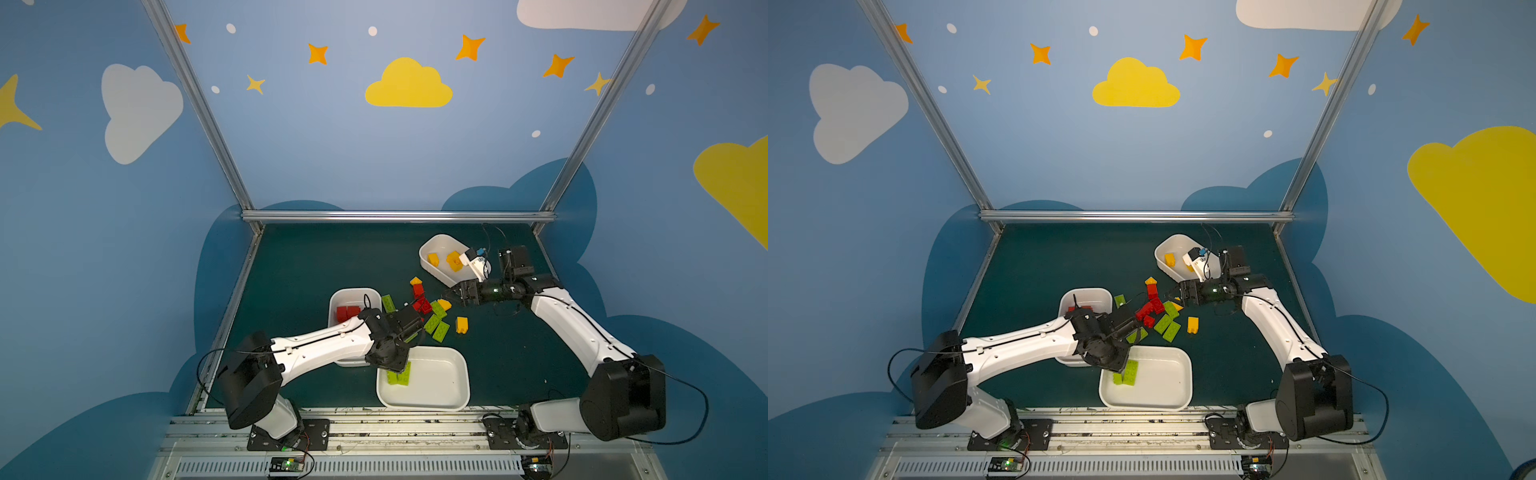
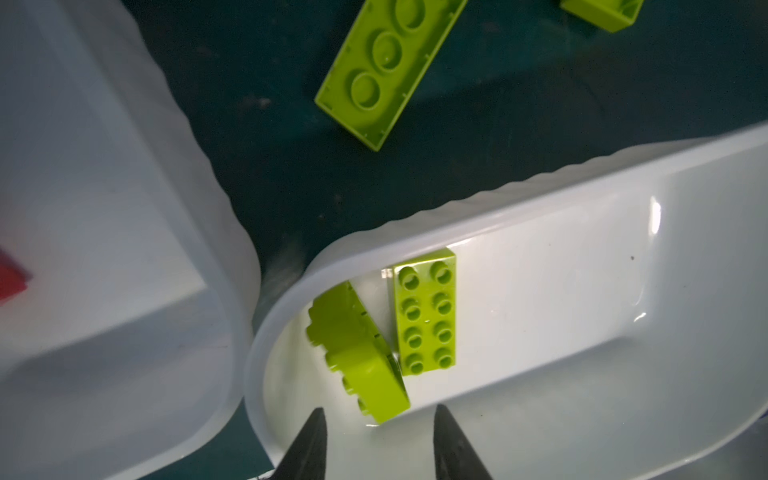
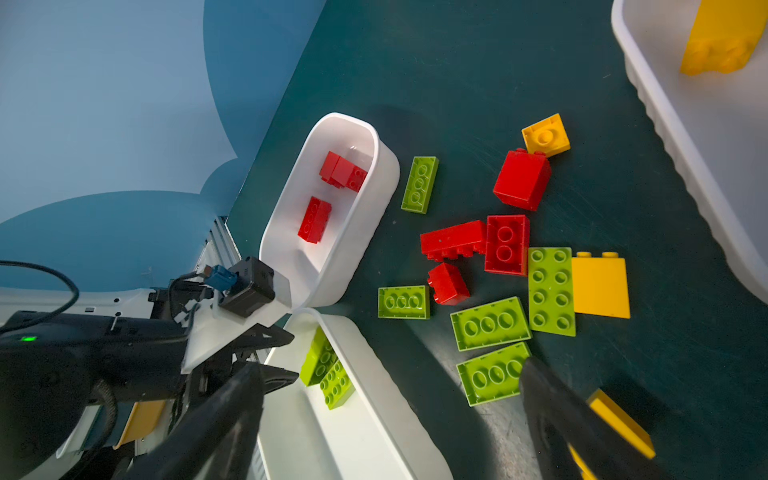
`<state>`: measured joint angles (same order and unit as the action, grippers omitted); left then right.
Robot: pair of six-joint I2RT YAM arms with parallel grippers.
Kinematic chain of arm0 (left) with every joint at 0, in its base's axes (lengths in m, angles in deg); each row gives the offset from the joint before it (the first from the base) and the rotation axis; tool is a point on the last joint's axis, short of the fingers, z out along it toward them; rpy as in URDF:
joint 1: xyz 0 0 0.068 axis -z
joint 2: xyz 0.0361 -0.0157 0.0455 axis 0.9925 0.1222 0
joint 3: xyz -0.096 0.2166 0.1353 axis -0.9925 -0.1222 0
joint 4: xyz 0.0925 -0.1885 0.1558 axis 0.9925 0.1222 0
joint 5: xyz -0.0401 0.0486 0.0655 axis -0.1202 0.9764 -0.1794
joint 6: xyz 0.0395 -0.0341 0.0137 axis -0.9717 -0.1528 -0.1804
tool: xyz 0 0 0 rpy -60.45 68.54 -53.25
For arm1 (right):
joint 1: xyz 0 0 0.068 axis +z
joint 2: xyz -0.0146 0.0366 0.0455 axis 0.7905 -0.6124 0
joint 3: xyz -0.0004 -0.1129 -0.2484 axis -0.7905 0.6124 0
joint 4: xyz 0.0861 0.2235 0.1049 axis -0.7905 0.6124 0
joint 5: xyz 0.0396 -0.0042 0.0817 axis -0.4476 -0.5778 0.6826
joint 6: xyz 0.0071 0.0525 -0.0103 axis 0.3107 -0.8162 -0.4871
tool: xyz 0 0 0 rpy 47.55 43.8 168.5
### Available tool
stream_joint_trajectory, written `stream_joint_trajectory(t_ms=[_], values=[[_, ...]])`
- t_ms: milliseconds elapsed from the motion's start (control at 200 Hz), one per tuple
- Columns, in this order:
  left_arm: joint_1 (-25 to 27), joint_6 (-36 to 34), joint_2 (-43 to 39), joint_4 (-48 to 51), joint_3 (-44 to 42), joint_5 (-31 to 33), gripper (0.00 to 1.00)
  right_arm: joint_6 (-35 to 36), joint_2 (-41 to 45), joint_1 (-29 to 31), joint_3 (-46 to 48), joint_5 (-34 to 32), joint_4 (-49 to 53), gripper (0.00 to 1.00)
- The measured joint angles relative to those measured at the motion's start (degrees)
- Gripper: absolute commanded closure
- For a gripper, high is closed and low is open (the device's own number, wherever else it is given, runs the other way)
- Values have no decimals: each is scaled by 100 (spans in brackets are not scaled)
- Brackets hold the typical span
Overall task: Sort the legos into containers by color
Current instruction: 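Return the left gripper to the pile and grasp another lime-green brick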
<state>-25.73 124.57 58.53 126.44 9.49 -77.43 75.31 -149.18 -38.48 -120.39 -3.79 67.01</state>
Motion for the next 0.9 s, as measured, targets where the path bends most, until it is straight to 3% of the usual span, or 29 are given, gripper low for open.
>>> stream_joint_trajectory(t_ms=[250, 410, 676, 896], values=[[-85, 31, 20, 529, 981, 345, 34, -39, 98, -7, 48, -72, -103, 6], [-446, -61, 326, 555, 1757, 518, 30, -90, 184, -52, 125, -116, -223, 6], [-1082, -57, 1652, 518, 2957, 997, 30, -192, 317, -201, 245, -173, -299, 6], [-1233, 498, 2986, 1080, 4450, 1596, 29, -190, 317, -372, 247, -168, -354, 6]])
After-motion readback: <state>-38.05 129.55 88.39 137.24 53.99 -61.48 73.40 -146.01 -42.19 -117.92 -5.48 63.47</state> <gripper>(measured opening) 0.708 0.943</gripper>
